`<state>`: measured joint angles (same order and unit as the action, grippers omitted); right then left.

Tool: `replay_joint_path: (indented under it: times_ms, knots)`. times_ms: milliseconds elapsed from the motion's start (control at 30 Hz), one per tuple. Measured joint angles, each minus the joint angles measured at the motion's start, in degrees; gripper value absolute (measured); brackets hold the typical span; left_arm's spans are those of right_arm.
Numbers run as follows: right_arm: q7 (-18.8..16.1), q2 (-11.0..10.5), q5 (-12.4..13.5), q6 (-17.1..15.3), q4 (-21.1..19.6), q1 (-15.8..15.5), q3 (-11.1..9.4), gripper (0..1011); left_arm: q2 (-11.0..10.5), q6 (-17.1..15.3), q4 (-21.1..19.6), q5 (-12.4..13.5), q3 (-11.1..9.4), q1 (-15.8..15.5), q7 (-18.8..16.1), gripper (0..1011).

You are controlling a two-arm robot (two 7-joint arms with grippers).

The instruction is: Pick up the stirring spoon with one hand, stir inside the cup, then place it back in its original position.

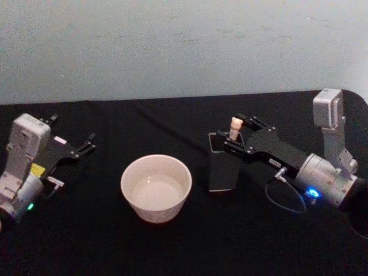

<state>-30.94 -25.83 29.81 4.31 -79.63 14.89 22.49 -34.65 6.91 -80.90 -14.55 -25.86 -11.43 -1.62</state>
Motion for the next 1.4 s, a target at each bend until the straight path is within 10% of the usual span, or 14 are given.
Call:
replay_joint_path:
  times_ms: [300,800,1067,1400]
  knots:
    - [0.0,0.0,0.0,0.0,0.0,0.0,0.0,1003,0.0,0.0,0.0,0.0,0.0,0.0,0.0,1001]
    - [4.3,1.9,0.8,5.0,-3.5,-0.3,-5.4,1002,0.0,0.0,0.0,0.0,0.0,0.0,0.0,1001]
    - [16.8,5.0,-6.2,5.1,-0.2,-0.6,-8.5,1002,0.0,0.0,0.0,0.0,0.0,0.0,0.0,1001]
    - [19.7,6.5,-11.2,2.0,6.4,-0.9,-7.2,1002,0.0,0.0,0.0,0.0,0.0,0.0,0.0,1001]
